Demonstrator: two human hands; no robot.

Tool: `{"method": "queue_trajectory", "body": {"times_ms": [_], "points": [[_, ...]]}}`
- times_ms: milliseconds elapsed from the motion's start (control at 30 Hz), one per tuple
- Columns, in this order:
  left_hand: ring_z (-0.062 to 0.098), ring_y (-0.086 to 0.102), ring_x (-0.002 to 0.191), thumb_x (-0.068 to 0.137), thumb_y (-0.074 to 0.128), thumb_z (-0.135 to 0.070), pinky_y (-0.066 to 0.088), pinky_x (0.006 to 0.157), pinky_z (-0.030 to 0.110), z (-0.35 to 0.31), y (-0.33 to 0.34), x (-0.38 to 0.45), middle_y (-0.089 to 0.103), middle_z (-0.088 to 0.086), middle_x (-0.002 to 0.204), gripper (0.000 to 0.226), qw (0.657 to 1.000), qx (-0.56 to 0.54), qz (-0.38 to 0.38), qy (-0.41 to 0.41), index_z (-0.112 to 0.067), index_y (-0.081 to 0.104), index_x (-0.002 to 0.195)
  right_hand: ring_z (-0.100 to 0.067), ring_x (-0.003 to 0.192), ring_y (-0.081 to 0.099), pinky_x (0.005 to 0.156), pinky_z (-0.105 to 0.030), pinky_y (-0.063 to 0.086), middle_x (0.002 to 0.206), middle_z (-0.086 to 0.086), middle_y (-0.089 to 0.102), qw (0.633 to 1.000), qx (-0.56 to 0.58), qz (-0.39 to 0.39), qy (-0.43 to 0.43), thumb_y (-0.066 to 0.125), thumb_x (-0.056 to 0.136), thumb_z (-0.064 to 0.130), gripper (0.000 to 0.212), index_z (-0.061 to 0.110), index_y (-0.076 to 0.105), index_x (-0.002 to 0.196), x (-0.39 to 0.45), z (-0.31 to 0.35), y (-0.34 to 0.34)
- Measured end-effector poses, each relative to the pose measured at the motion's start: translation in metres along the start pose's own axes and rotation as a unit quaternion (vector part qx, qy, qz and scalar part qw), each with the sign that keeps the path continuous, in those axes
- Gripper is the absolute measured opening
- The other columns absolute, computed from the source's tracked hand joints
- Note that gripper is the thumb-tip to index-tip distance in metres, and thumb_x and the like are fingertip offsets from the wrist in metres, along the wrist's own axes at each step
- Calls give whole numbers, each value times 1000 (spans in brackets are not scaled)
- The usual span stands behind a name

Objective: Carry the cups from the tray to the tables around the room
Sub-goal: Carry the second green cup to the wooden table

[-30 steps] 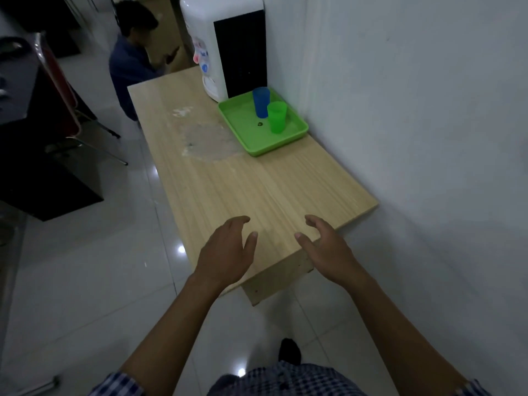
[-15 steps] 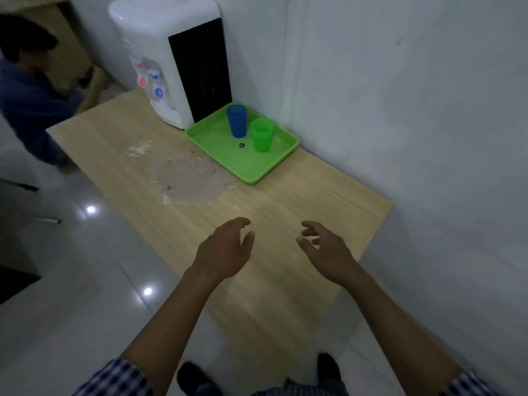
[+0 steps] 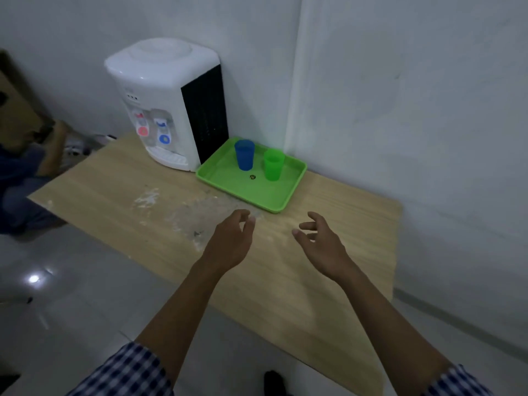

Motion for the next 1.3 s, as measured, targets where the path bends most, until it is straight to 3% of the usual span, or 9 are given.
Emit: {"method": "queue_trajectory", "body": {"times_ms": [100,233,300,433,633,900,1133,1233,1300], "points": [[13,53,102,102,43,-43,36,88,26,11,-17,7,62,5,132,40,1000,-5,17,-2,-20,56,132,-15,108,62,79,-27,43,124,15,60,999,28,-13,14,62,97,46,62,27,38,150,9,13,17],[12,55,105,101,48,-39,37,89,25,25,-43,24,63,2,128,36,1000,-13,17,5,-20,58,130,13,85,60,65,-10,40,115,21,65,999,38,-35,11,62,97,44,48,30,50,142,29,28,40],[11,56,103,100,51,-37,37,88,23,31,-54,37,64,-1,123,34,1000,-13,16,9,-21,60,128,18,79,59,60,-4,38,105,26,64,998,49,-42,10,62,97,44,40,34,54,135,41,34,51],[10,61,101,97,55,-36,41,84,23,41,-67,78,66,-6,113,29,999,-7,28,14,-24,65,122,10,76,62,58,-2,39,94,21,67,996,58,-62,18,61,98,41,11,34,68,103,77,39,72],[18,69,88,94,56,-37,52,82,37,62,-73,153,73,-4,95,13,996,-29,84,-17,-30,64,87,9,63,55,56,-5,40,71,15,64,989,76,-114,50,62,98,38,23,26,64,79,135,38,101],[21,67,89,97,53,-30,48,73,32,79,-72,246,71,0,93,16,994,-17,105,-14,-25,59,82,3,76,56,59,-7,35,86,13,64,986,66,-124,90,61,101,34,18,22,66,87,192,47,115],[20,67,95,96,53,-30,50,74,33,82,-21,309,69,-1,104,11,982,-64,174,-36,-24,60,89,-1,72,56,55,-3,36,91,14,63,964,87,-199,150,65,98,26,12,16,64,104,238,39,121],[19,66,98,97,52,-35,48,70,30,80,9,325,65,-2,118,16,972,-91,214,-48,-22,60,103,-10,76,59,56,-7,37,104,6,64,955,82,-226,174,69,95,27,35,17,54,126,260,37,125],[22,64,107,99,48,-39,51,84,36,77,28,335,61,-1,129,27,964,-94,245,-52,-21,58,117,-17,93,62,73,-19,45,118,-1,62,951,69,-241,182,73,93,29,55,14,47,139,275,33,129]]}}
Point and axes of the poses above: each hand's wrist, its own x-axis towards the middle knuckle, its own y-axis out of the palm, z = x × y, the point moved 1 cm from there along x, towards the middle knuckle
